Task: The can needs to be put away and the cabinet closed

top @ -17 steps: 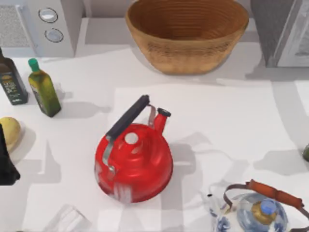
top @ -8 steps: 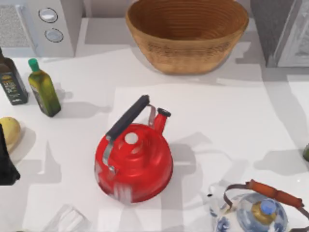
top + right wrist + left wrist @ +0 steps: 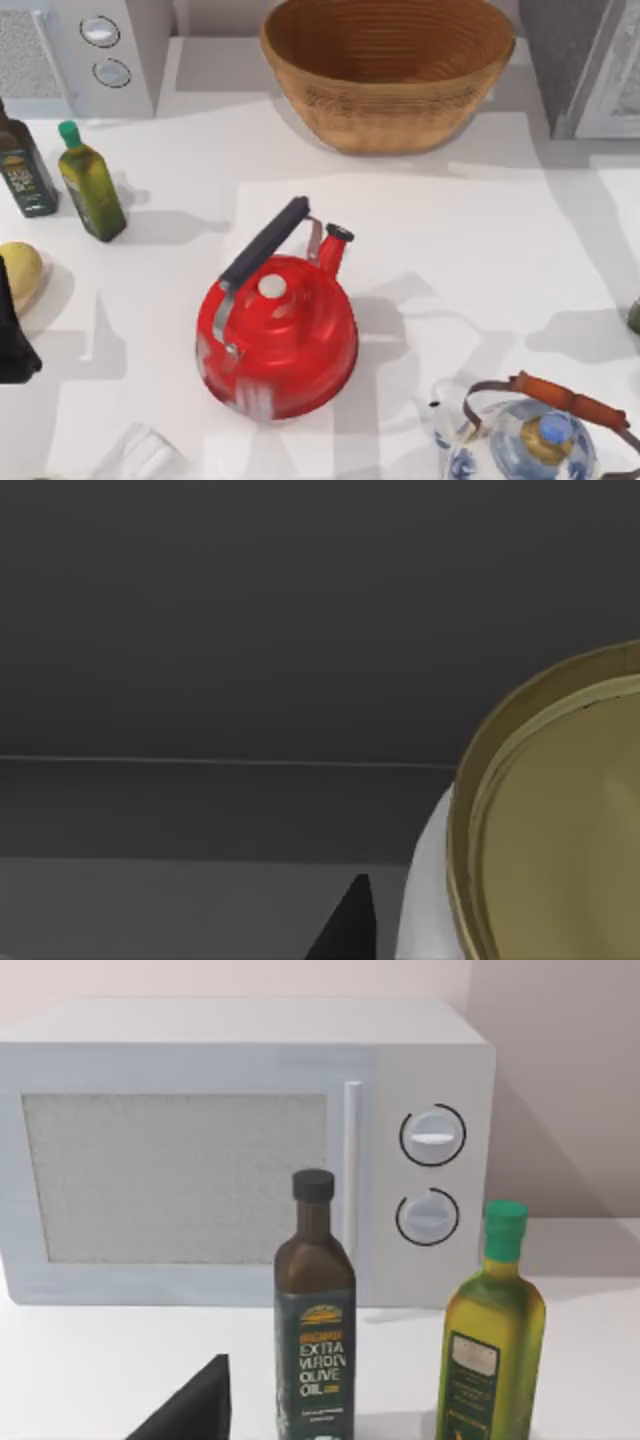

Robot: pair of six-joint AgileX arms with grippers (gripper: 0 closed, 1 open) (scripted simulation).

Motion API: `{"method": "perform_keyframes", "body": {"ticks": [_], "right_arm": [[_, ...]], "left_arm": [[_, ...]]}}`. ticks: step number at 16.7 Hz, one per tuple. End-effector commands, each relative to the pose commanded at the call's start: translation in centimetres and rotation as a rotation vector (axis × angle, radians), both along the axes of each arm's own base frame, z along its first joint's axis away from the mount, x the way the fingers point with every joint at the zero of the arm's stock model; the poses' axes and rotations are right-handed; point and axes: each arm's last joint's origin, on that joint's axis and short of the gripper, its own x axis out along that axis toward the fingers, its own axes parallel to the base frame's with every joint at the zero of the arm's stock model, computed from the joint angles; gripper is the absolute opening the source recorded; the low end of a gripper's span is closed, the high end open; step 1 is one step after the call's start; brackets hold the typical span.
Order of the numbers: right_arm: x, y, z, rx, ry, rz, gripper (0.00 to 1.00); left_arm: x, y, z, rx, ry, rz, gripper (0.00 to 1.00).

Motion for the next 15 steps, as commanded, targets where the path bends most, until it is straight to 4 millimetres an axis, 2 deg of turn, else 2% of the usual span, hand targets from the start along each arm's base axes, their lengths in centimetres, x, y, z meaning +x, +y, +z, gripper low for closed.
{"method": "perform_keyframes", "body": {"ticks": [5, 7, 12, 15], "right_arm": [[4.8, 0.4, 2.9, 0.014, -0.062, 0.008, 0.00], [6.5, 0.3, 3.5, 0.017, -0.089, 0.007, 0.00], [10.7, -0.5, 2.0, 0.014, -0.065, -0.011, 0.00], [11.2, -0.7, 1.6, 0.015, -0.055, -0.013, 0.00]], "left_arm": [[0.0, 0.0, 0.0, 0.000, 0.000, 0.000, 1.00], [0.0, 0.0, 0.0, 0.000, 0.000, 0.000, 1.00], [0.0, 0.0, 0.0, 0.000, 0.000, 0.000, 1.00], [0.0, 0.0, 0.0, 0.000, 0.000, 0.000, 1.00]]}}
